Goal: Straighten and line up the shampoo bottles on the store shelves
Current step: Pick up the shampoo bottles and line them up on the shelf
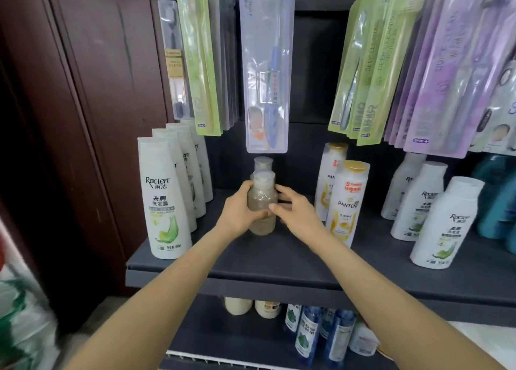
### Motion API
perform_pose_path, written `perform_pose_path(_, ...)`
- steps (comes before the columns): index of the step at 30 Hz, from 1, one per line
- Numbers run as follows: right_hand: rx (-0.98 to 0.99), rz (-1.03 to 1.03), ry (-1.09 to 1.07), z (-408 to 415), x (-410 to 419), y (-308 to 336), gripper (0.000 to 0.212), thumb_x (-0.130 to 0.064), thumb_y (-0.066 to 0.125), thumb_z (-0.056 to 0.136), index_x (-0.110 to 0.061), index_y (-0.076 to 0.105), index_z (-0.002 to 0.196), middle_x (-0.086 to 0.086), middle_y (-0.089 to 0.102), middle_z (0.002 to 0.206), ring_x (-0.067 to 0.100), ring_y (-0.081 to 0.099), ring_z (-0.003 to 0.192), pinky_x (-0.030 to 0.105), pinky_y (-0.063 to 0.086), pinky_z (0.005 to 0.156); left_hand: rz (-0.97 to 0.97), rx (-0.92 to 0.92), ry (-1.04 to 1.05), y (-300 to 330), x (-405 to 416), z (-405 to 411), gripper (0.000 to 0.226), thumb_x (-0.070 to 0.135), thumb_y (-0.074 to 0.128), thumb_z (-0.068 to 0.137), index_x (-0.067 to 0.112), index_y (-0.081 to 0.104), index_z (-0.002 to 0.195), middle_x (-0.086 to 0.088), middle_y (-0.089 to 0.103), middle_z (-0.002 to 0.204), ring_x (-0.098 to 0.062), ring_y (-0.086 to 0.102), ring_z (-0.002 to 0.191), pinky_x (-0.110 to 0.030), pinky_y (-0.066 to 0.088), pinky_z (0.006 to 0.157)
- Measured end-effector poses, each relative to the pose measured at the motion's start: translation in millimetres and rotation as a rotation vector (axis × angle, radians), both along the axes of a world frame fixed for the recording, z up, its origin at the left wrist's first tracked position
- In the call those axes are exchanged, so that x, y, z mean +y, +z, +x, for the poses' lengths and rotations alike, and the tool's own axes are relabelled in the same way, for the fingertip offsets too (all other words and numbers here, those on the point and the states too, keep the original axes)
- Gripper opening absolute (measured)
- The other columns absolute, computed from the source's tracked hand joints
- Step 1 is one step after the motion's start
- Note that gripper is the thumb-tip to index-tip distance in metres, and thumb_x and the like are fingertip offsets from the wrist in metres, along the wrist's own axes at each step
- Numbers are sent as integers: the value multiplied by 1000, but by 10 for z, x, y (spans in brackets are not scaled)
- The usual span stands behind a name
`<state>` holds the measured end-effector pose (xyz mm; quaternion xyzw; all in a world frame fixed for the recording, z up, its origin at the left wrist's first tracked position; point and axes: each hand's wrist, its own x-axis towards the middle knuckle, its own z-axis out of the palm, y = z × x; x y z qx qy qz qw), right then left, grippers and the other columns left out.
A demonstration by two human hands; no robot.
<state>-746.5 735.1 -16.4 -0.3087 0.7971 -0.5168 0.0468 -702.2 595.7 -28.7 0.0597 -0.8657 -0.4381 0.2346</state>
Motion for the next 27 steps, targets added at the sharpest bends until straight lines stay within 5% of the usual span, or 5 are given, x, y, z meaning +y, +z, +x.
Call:
perform_pose_path(8, -73, -238, 13, 34, -63, 142, 30, -35, 67, 84, -26, 59, 112, -2, 65, 107, 16, 63, 102, 44, 56, 85, -222, 162, 171, 58, 126, 203, 73, 37, 78, 64, 27, 46, 129, 3, 58, 103, -12, 54, 92, -25, 45, 78)
perform_pose_path(13, -367, -453, 41, 165, -23, 170, 26, -29, 62, 89, -17, 60, 113, 7, 67, 110, 20, 66, 99, 38, 60, 72, -257, 167, 129, 99, 76, 465, 77, 43, 76, 69, 27, 41, 136, 4, 56, 110, -11, 54, 98, -27, 47, 85)
perform_pose_path(16, -471, -549, 69, 213, 40, 123, 27, -29, 56, 93, -14, 59, 116, 10, 68, 110, 21, 68, 98, 39, 59, 73, -75, 60, 39, 133, -71, 668, 76, 39, 75, 73, 25, 39, 138, 7, 55, 115, -6, 56, 98, -19, 44, 83)
perform_pose_path(20, -566, -714, 122, 304, 41, 54, 18, -27, 47, 98, -18, 59, 109, 11, 66, 114, 24, 64, 105, 43, 56, 81, -122, -75, -114, 151, -206, 832, 60, 38, 72, 77, 27, 45, 130, 9, 61, 114, -2, 59, 96, -20, 47, 87)
perform_pose_path(27, -618, -677, 95, 397, 72, -18, 26, -32, 46, 98, -14, 60, 111, 11, 70, 106, 23, 68, 101, 40, 54, 87, -245, 188, -5, 61, -212, 935, 64, 32, 80, 67, 31, 50, 123, 5, 50, 111, -6, 52, 98, -29, 50, 87)
